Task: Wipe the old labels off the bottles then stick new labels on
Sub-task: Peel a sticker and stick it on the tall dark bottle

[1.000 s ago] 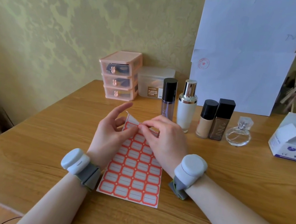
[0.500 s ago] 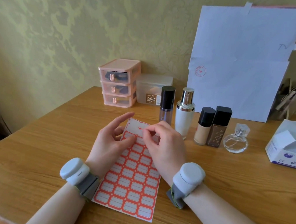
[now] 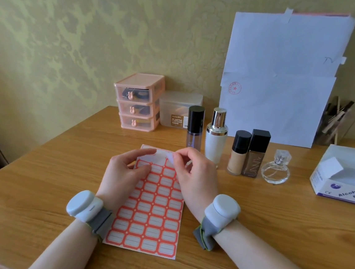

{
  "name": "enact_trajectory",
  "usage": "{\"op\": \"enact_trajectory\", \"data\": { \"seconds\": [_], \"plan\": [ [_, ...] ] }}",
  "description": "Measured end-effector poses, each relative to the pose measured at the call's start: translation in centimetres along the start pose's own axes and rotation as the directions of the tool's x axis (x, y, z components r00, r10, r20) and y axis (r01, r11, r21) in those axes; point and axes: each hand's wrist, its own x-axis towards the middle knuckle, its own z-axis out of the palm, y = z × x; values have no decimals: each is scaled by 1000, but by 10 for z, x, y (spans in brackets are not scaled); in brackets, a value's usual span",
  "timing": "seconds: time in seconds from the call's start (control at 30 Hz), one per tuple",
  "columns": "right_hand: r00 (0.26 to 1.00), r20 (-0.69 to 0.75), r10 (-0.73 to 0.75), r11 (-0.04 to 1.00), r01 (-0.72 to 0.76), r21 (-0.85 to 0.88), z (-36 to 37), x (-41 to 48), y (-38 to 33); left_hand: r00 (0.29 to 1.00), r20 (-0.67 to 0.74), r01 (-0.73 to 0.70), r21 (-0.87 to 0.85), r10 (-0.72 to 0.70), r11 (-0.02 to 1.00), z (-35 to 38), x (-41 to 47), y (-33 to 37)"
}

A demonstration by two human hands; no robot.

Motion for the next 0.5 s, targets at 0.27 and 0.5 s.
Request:
{"op": "enact_trajectory", "data": {
  "seconds": [0.27,0.5],
  "plan": [
    [988,100,115,985,-126,122,0,-4,4,970,-35,241,168,-239,956,-31,22,-9],
    [989,77,126,985,-133,106,1,-6,5,957,-280,226,556,-75,800,-28,26,-14]
  ]
}}
